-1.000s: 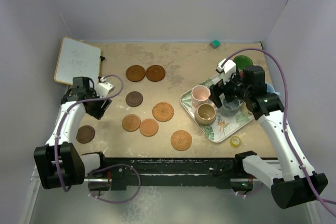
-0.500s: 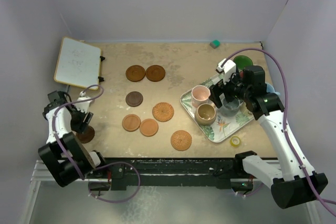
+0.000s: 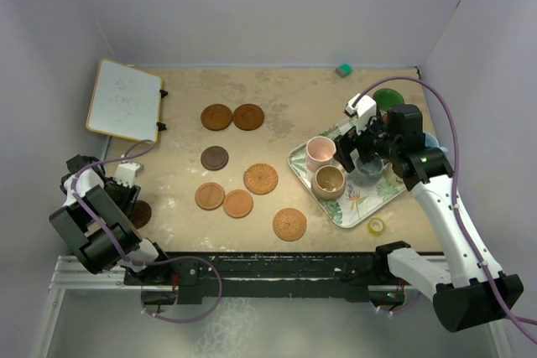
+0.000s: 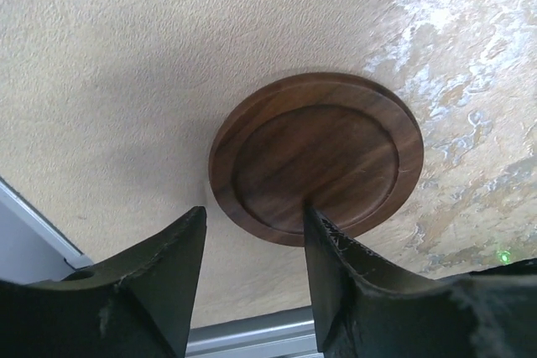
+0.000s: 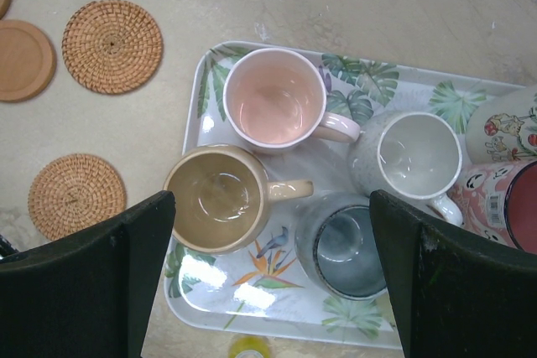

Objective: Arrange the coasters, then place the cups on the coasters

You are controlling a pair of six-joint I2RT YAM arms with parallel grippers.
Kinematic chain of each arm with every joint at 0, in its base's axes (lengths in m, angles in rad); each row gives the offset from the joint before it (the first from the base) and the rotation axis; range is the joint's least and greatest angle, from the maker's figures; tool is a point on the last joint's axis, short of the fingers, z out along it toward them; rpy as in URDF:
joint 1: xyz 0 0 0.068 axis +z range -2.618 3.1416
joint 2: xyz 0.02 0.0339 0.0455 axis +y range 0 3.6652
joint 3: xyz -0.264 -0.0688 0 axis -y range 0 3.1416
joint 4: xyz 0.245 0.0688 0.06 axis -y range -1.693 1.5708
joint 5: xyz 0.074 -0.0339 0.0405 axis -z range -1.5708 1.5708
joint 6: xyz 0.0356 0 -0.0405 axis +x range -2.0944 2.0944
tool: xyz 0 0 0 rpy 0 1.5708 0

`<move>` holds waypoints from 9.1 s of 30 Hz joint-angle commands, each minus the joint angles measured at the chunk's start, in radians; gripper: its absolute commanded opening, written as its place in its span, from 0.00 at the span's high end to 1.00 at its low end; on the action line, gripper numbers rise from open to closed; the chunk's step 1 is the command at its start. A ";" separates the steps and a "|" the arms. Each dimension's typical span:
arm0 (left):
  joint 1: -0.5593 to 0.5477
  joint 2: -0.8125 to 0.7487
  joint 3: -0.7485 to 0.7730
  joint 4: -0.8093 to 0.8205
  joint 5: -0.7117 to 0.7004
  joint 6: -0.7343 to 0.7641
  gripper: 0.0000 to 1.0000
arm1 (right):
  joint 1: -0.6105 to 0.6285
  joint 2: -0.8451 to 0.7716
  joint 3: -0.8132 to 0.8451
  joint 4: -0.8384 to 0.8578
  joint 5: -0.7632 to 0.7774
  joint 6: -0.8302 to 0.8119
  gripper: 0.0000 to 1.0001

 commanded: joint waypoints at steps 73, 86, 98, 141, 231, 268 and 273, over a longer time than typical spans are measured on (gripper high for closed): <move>-0.785 0.477 0.422 0.318 0.026 -0.406 0.78 | -0.006 0.013 -0.013 0.033 0.057 -0.031 0.00; -0.881 0.586 0.548 0.320 0.023 -0.448 0.78 | -0.009 0.010 -0.014 0.038 0.066 -0.036 0.00; -0.955 0.651 0.631 0.299 0.026 -0.486 0.78 | -0.011 0.006 -0.014 0.036 0.063 -0.036 0.00; -0.964 0.634 0.681 0.340 -0.135 -0.468 0.79 | -0.017 0.005 -0.012 0.036 0.050 -0.037 0.00; -0.952 0.340 0.533 0.398 0.190 -0.477 0.45 | -0.032 -0.013 -0.010 0.028 0.038 -0.040 0.00; -1.179 0.505 0.484 0.366 0.172 -0.205 0.59 | -0.041 -0.017 -0.008 0.024 0.030 -0.041 0.00; -1.192 0.550 0.538 0.370 0.167 -0.202 0.62 | -0.041 -0.016 -0.008 0.024 0.029 -0.041 0.00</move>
